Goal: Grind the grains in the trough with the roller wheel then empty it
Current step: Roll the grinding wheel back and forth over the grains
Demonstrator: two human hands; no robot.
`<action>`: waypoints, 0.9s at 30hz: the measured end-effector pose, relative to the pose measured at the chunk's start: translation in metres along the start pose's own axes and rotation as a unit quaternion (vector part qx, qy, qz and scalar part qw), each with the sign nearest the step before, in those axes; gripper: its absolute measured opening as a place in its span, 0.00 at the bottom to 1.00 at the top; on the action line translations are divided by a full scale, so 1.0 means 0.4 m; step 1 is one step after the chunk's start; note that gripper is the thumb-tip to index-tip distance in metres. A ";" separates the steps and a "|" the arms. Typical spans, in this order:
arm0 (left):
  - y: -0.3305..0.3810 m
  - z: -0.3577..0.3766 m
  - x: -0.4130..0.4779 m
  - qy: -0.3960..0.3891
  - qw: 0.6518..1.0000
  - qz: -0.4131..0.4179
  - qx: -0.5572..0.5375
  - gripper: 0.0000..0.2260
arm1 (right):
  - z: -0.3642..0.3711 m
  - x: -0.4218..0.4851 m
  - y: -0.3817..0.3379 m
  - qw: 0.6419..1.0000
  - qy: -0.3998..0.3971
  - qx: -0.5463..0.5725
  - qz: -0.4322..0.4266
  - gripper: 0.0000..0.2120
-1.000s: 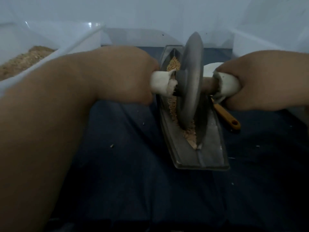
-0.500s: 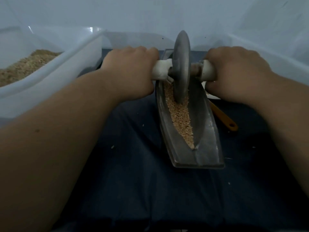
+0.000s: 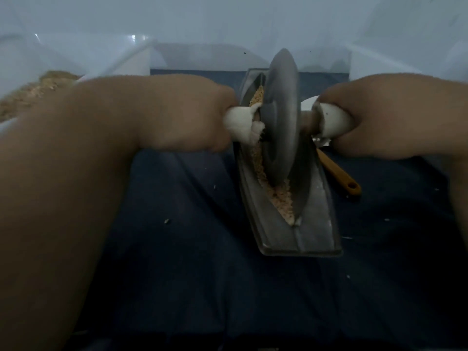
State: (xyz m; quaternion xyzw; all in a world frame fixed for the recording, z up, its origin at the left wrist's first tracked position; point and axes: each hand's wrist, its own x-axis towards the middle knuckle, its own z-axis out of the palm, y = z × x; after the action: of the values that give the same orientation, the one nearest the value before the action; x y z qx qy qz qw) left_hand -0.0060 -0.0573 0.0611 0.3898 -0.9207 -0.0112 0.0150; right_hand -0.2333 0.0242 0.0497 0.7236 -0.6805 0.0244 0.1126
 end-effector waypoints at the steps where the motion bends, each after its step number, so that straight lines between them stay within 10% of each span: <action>1: -0.002 0.007 0.002 0.026 0.999 0.010 0.022 0.08 | -0.001 0.004 -0.004 1.000 0.006 -0.008 0.006 0.05; 6: -0.022 0.050 0.023 0.211 0.970 0.025 0.121 0.20 | 0.011 -0.004 0.017 0.995 0.038 0.087 0.011 0.21; 10: -0.042 0.024 -0.006 0.137 0.986 0.089 0.024 0.25 | -0.022 -0.037 0.008 0.967 0.052 0.248 0.000 0.24; 19: -0.083 -0.027 -0.016 0.073 0.994 0.067 -0.041 0.21 | -0.046 -0.035 0.023 0.985 0.058 0.158 -0.024 0.17; 27: -0.046 0.058 0.078 0.280 0.959 -0.018 0.033 0.23 | 0.061 0.046 0.028 0.975 0.184 0.085 0.090 0.20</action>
State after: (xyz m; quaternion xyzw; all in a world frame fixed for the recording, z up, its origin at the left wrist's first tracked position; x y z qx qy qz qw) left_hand -0.0154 -0.0924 0.0377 0.3940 -0.8725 0.1287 0.2589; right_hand -0.2461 0.0007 0.0309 0.6495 -0.7057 0.2250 0.1717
